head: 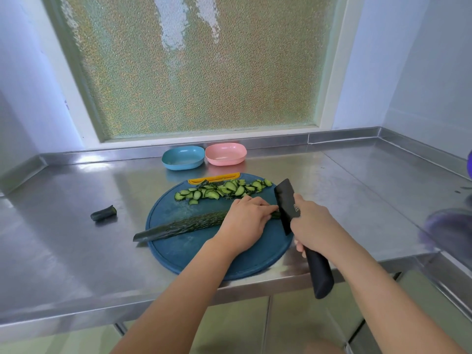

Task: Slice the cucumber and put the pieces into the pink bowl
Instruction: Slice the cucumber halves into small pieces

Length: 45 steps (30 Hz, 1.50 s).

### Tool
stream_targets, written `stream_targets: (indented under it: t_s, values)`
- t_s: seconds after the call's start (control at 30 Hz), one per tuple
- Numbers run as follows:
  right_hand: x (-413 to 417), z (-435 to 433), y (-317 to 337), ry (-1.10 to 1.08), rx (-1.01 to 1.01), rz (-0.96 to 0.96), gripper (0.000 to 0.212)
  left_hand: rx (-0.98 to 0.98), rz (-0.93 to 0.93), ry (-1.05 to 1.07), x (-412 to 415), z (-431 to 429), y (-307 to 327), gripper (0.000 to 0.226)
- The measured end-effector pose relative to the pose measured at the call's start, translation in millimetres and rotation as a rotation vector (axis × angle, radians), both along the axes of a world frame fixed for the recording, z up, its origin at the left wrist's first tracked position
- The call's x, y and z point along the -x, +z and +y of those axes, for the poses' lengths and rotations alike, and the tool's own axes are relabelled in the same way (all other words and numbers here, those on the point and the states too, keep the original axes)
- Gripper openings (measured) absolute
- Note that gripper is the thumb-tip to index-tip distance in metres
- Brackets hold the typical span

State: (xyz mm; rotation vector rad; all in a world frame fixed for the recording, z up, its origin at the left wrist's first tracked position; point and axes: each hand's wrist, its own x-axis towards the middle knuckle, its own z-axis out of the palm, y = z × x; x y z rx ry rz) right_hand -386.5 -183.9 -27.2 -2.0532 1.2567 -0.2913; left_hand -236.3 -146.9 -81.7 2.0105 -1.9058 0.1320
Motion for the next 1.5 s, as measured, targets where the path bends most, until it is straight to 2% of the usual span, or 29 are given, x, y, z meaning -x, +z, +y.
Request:
stream_targets:
  t_s: [0.1,0.23,0.43,0.53,0.6,0.7,0.77,0.83,0.9,1.0,1.07,1.2,1.37,1.5]
  values:
    - [9.4,-6.6,3.2,0.001,-0.035,-0.084,0.059,-0.028,0.01,-0.012,1.0,2.3,3.9,0.037]
    - [15.2,-16.2,10.6,-0.004,0.012,-0.138,0.059,-0.064,0.172,0.018,-0.2,2.6,17.9,0.04]
    - [10.6,-24.7,19.7,0.056,0.079,-0.075,0.053,-0.092,0.119,0.094,-5.6,8.4,29.0,0.052]
    - [12.7,-26.6,18.5,0.136,0.116,-0.091,0.063,-0.133,0.144,0.102,-9.9,18.0,28.1,0.053]
    - [12.2,-30.3,15.9,0.172,0.207,-0.07,0.054,-0.025,0.222,0.113,-12.0,23.4,29.9,0.05]
    - [7.2,-35.9,18.2,0.206,0.44,0.069,0.018,0.44,0.306,0.19,-18.2,29.0,43.5,0.038]
    - [2.7,-40.3,23.5,0.256,0.624,0.197,0.013,0.609,0.306,0.233,-21.4,32.5,56.6,0.044]
    - [-3.8,-46.3,28.9,0.334,0.791,0.309,0.013,0.545,0.222,0.176,-22.7,34.3,66.5,0.056]
    - [-11.1,-50.7,34.4,0.417,0.902,0.394,0.011,0.357,0.108,0.073,-20.8,34.5,69.7,0.065]
    - [-21.3,-50.4,40.6,0.515,0.976,0.427,0.011,0.011,0.017,0.031,-17.9,31.8,65.0,0.077]
    - [-25.3,-49.2,43.3,0.537,1.015,0.419,0.015,-0.105,-0.032,0.029,-22.7,27.3,60.4,0.082]
    - [-28.0,-52.1,45.7,0.557,1.091,0.45,0.02,-0.157,-0.114,0.002,-39.1,17.4,55.5,0.083]
    - [-24.9,-57.3,45.1,0.581,1.109,0.441,0.028,-0.227,-0.071,0.075,-58.3,10.8,52.1,0.09]
    - [-18.2,-62.3,44.4,0.577,1.066,0.431,0.021,-0.289,0.001,0.165,-75.4,11.9,51.3,0.111]
